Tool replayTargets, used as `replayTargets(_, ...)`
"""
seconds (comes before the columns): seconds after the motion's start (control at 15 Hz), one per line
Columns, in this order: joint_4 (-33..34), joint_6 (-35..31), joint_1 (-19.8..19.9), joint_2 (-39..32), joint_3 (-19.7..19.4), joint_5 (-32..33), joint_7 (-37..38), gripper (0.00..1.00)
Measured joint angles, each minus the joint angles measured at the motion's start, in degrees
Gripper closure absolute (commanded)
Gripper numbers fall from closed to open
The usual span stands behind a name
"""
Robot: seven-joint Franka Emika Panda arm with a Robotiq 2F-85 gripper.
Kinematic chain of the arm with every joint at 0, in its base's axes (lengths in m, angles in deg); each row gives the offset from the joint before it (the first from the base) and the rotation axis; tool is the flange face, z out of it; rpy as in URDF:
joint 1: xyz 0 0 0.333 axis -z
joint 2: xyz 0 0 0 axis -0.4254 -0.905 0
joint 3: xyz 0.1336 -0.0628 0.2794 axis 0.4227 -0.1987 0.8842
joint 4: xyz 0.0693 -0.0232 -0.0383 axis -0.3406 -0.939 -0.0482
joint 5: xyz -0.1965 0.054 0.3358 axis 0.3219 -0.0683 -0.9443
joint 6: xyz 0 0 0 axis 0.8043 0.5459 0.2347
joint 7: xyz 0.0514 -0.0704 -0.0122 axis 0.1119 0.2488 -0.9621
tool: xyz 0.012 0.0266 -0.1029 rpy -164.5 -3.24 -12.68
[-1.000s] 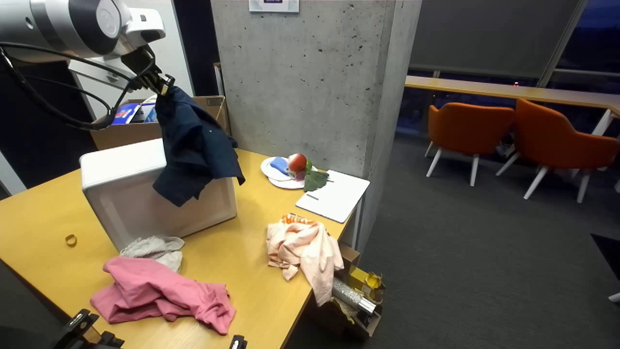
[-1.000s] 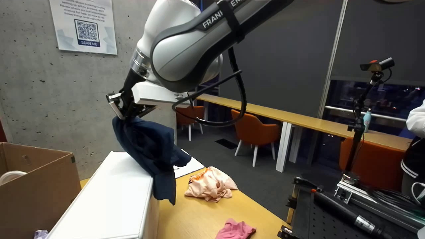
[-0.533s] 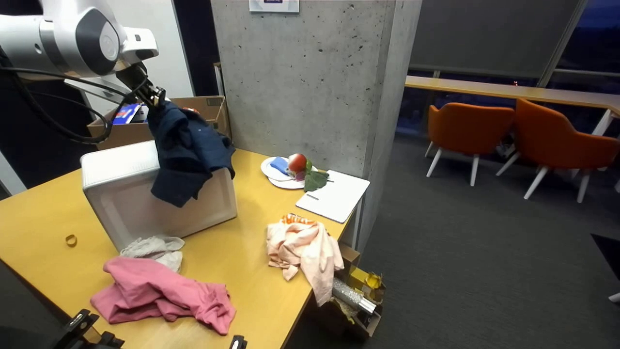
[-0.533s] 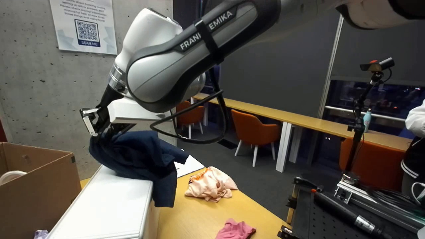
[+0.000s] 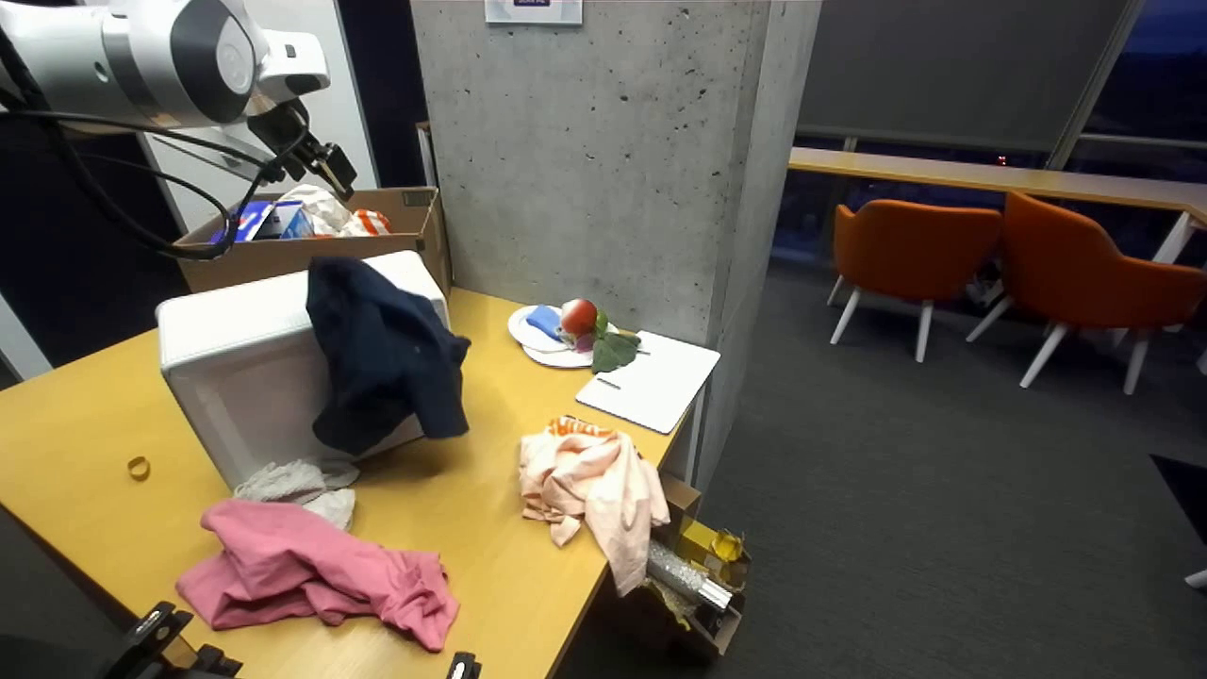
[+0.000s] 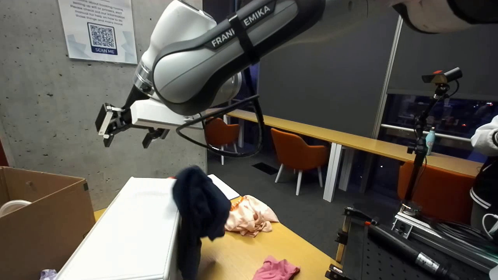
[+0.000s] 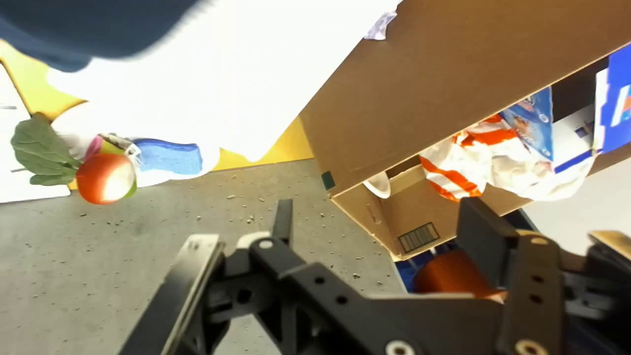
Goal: Put the blue cloth on the white box
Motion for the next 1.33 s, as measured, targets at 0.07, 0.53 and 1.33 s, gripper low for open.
replayTargets(0.07,-0.78,1.26,0.18,1.06,-0.46,-0.01,1.09,0.00)
replayTargets(0.53,-15.32,9.45,3.78,8.34,-0.73,-0.03,5.30,0.00)
replayTargets(1.33,-40.45,3.67,12.88,5.85,-2.61,-0.39,9.60,0.00)
